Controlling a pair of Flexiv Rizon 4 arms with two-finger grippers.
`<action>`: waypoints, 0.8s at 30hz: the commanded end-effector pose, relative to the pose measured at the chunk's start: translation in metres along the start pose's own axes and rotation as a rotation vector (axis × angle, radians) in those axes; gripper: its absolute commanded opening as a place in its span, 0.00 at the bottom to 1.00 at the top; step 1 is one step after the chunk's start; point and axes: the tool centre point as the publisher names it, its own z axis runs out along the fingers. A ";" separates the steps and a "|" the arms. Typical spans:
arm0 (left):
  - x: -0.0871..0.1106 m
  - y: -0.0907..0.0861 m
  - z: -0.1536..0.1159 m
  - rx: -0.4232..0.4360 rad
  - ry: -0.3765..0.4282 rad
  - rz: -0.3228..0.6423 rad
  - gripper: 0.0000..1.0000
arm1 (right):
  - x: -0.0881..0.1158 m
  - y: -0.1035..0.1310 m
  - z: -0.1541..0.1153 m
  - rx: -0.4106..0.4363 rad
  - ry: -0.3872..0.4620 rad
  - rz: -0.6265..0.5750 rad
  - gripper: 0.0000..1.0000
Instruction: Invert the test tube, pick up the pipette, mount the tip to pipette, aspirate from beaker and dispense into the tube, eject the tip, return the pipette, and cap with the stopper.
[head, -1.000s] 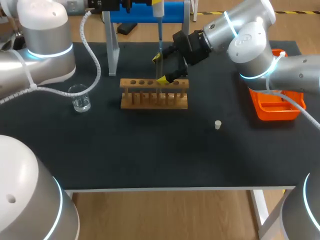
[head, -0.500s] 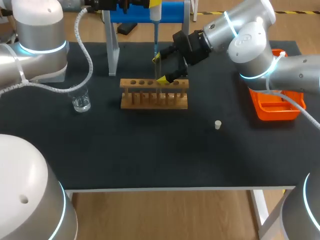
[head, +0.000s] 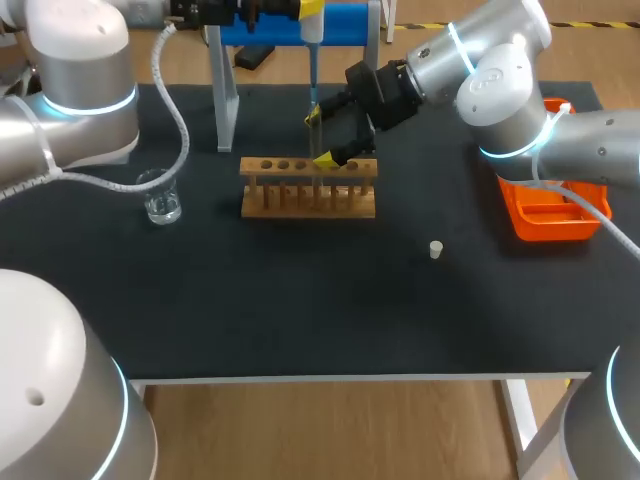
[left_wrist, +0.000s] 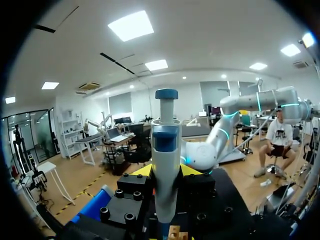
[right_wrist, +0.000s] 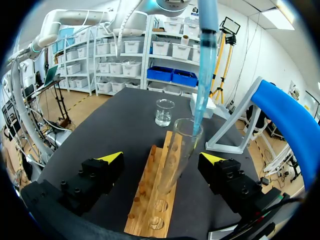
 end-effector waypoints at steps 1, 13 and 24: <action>-0.001 0.006 0.004 0.008 0.012 -0.004 0.00 | 0.000 0.000 -0.001 0.000 0.000 -0.001 1.00; -0.002 0.018 0.011 -0.012 0.033 -0.027 0.00 | 0.000 0.000 -0.001 0.000 0.000 -0.001 1.00; -0.004 0.024 0.012 -0.024 0.038 -0.049 0.00 | 0.000 0.000 -0.001 0.000 0.000 -0.001 1.00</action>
